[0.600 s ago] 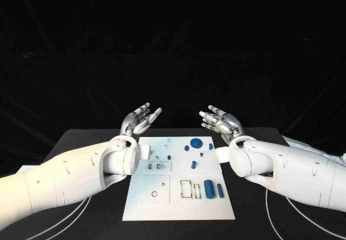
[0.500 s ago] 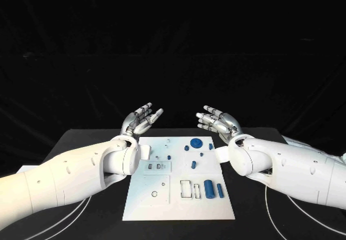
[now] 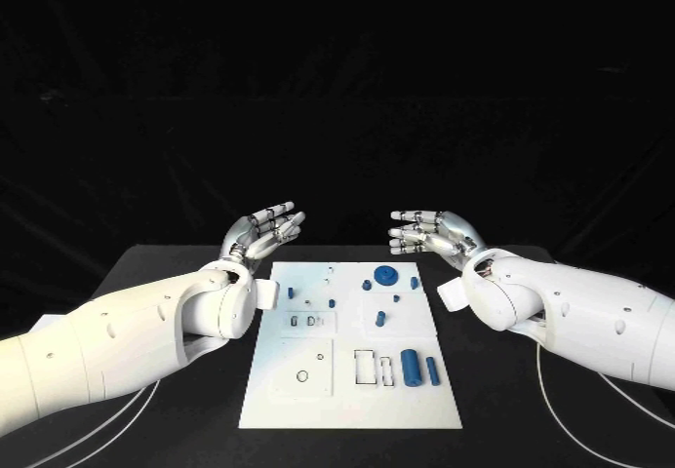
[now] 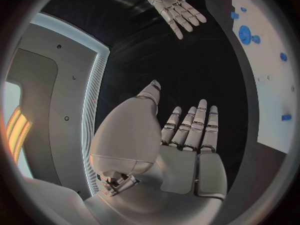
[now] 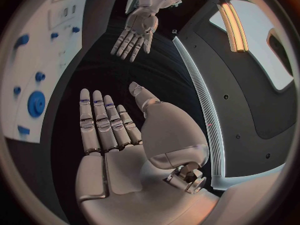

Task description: Assemble the parts on the task board

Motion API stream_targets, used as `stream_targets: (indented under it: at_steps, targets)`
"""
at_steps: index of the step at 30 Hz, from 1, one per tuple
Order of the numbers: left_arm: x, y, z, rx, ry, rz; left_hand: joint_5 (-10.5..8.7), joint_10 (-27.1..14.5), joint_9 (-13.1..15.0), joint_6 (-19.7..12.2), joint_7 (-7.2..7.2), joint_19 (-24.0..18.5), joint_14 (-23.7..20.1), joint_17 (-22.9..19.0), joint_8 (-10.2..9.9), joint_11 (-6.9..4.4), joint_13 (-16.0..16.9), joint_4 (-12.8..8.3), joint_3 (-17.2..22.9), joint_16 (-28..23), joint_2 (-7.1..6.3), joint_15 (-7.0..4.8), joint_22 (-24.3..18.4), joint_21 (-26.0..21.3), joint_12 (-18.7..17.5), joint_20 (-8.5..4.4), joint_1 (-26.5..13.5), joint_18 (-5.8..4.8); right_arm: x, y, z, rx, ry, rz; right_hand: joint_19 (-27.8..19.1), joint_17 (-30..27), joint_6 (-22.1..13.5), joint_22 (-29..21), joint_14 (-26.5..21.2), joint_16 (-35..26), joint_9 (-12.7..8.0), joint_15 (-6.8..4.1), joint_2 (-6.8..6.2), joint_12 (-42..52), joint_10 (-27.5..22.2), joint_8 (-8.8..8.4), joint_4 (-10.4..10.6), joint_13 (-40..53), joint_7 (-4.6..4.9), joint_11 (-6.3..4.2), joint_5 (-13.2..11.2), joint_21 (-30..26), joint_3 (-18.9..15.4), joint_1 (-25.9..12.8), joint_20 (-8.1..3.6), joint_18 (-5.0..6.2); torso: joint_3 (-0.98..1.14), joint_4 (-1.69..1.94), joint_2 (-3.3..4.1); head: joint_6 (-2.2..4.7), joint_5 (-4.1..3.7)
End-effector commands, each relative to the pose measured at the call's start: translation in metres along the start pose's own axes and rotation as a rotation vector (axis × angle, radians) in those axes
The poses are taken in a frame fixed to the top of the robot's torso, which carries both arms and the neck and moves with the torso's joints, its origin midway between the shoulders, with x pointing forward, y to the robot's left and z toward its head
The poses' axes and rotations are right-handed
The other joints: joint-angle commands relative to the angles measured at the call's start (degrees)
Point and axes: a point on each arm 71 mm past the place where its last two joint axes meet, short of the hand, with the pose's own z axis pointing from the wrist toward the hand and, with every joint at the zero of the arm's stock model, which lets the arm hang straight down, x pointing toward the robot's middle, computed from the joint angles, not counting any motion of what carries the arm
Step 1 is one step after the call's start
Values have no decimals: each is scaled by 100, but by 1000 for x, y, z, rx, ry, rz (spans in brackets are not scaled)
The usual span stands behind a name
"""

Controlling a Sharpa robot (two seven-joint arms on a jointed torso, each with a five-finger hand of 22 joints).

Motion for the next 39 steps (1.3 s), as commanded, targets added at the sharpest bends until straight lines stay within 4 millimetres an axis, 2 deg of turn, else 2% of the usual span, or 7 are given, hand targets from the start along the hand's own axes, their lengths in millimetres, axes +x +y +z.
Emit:
stream_targets:
  at_steps: [1,8,18,23,30,35,39]
  targets:
    - [10,-5,-4,1,85,-56,19,1797,100,1731,517,1748,1653,184,255,-230,77,-285,-65,466,217,-347,229,639,269,-109,173,334,3,12,2,-98,12,-159,832,25,1247,32,1064,130,54,-271,-42,59,899,69,-203,16,324,-201,-51,253,188,159,-218,167,-9,38,182,24,-9]
    - [5,-15,-11,1,111,-75,22,2498,105,2251,345,2354,2325,401,363,-448,130,-379,-47,567,294,-585,241,806,386,-326,230,347,-6,25,4,-151,11,-302,1158,46,1604,21,1497,147,61,-408,-121,41,1239,68,-275,21,274,-286,-27,346,385,85,-364,157,-11,81,372,86,-22]
    - [10,-28,-26,-10,182,-117,21,2816,95,2458,249,2892,2963,814,288,-575,139,-413,27,760,268,-784,270,965,257,-532,248,337,-8,39,10,-157,76,-661,2196,420,1989,333,2756,643,71,-830,-371,81,1932,82,-448,60,82,-573,114,1073,599,128,-860,147,-19,134,615,177,-47]
    - [22,-34,-38,-35,233,-174,19,2846,91,2472,246,2973,3048,929,256,-585,136,-404,25,812,245,-805,279,995,210,-560,216,333,-2,40,14,-54,131,-950,2612,799,1949,567,3325,1108,66,-988,-582,69,2042,60,-410,86,-1,-670,65,1526,487,78,-1019,143,-20,171,736,212,-68]
    - [35,-41,-49,-59,274,-225,20,2831,84,2447,262,2967,3004,973,221,-571,132,-408,24,803,229,-791,271,984,178,-558,206,325,4,49,19,-28,192,-1134,2783,1413,2051,805,3383,1798,63,-1067,-667,47,2130,50,-293,105,-86,-756,11,1943,518,37,-1135,130,-37,221,848,267,-141]
    - [40,-43,-53,-70,289,-244,19,2838,85,2450,265,2991,3029,1023,210,-571,134,-405,23,836,228,-797,273,992,168,-562,191,328,9,53,23,-33,230,-1230,2947,1986,2042,1007,3378,2589,65,-1082,-749,-26,1907,50,-139,87,-96,-755,-24,2300,528,-41,-1146,121,-40,247,916,305,-181]
    - [42,-43,-54,-78,296,-253,20,2842,86,2451,262,3039,3078,1098,195,-576,136,-409,22,899,222,-811,282,1017,153,-572,180,330,12,55,25,-35,240,-1282,3010,3476,2044,1267,3395,4190,65,-1101,-809,-11,1867,49,-33,101,-133,-778,-55,2721,607,-26,-1167,110,-54,266,970,403,-214]
